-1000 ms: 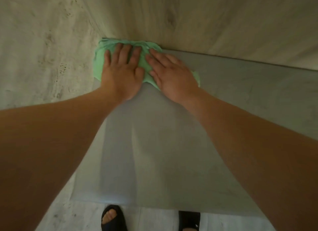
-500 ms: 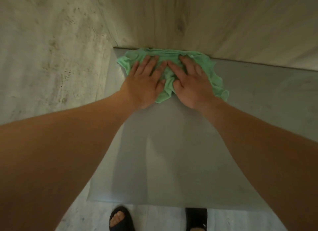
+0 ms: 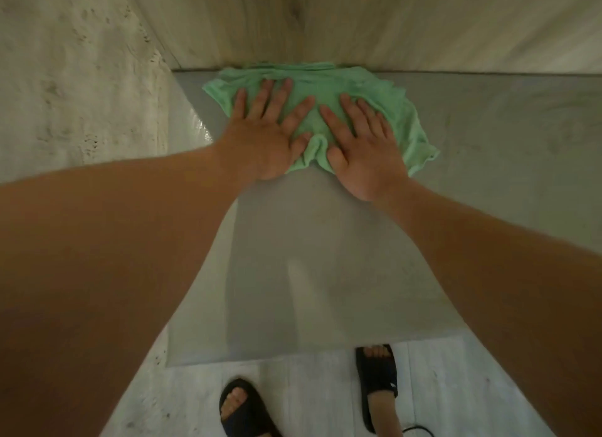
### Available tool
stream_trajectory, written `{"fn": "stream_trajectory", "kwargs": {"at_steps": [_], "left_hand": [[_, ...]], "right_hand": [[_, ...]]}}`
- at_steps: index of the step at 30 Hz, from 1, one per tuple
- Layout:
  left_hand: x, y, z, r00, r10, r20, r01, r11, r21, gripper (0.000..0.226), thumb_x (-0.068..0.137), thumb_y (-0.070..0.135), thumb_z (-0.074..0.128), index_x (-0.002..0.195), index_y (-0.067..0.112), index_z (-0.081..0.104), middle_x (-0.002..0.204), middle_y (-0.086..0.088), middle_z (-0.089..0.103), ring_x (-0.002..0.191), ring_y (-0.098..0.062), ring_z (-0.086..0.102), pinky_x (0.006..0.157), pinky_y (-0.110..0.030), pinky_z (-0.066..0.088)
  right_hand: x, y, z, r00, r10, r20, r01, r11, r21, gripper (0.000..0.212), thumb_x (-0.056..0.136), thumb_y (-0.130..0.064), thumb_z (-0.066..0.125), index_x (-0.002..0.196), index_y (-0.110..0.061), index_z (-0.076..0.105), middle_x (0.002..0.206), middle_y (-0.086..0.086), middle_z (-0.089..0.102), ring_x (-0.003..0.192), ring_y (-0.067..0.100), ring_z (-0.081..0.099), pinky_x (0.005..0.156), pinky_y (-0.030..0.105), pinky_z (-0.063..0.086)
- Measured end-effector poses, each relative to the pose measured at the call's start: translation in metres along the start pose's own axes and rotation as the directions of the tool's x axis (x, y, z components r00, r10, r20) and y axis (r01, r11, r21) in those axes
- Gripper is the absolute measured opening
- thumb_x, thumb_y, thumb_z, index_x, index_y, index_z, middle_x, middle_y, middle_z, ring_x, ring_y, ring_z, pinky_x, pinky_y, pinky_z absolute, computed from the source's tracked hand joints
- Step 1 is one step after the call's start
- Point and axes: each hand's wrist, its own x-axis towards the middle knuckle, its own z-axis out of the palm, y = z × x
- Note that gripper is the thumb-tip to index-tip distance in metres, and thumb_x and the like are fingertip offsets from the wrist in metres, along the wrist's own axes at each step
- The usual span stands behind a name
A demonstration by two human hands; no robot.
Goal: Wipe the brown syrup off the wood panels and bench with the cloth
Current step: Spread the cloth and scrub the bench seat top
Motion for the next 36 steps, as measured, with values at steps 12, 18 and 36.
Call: {"fn": "stream_trajectory", "kwargs": {"at_steps": [12, 18, 36], "left_hand": [[-0.148, 0.042, 0.060, 0.995, 0.088, -0.056, -0.088, 0.996, 0.014, 0.075, 0.095, 0.063, -0.011, 0.164, 0.033, -0.007, 0.172, -0.008, -0.014, 0.158, -0.031, -0.015, 0.126, -0.057, -0.006], [-0.209, 0.056, 0.082, 0.994, 0.104, -0.017, -0.103, 0.994, 0.045, 0.075, 0.093, 0.064, -0.015, 0.162, 0.035, -0.014, 0.171, -0.007, -0.019, 0.157, -0.031, -0.019, 0.125, -0.057, -0.009], [-0.294, -0.001, 0.127, 0.910, 0.331, -0.250, -0.301, 0.942, 0.150, 0.082, 0.085, 0.054, 0.074, 0.144, 0.008, 0.040, 0.165, -0.030, 0.021, 0.154, -0.045, 0.022, 0.122, -0.060, 0.025]], "right_hand": [[-0.153, -0.045, 0.044, 0.999, -0.025, -0.045, 0.025, 1.000, -0.009, 0.067, 0.100, -0.050, 0.029, 0.164, -0.028, 0.028, 0.172, 0.009, 0.019, 0.159, 0.030, 0.015, 0.128, 0.049, 0.011], [-0.217, -0.061, 0.059, 0.995, -0.097, -0.028, 0.096, 0.994, -0.057, 0.066, 0.103, -0.048, 0.027, 0.165, -0.024, 0.024, 0.172, 0.012, 0.016, 0.160, 0.032, 0.010, 0.129, 0.052, 0.011], [-0.227, -0.110, 0.081, 0.952, -0.306, -0.020, 0.292, 0.925, -0.243, 0.126, 0.073, -0.077, 0.072, 0.162, -0.001, 0.023, 0.167, 0.028, 0.019, 0.155, 0.045, 0.019, 0.126, 0.058, 0.018]]}}
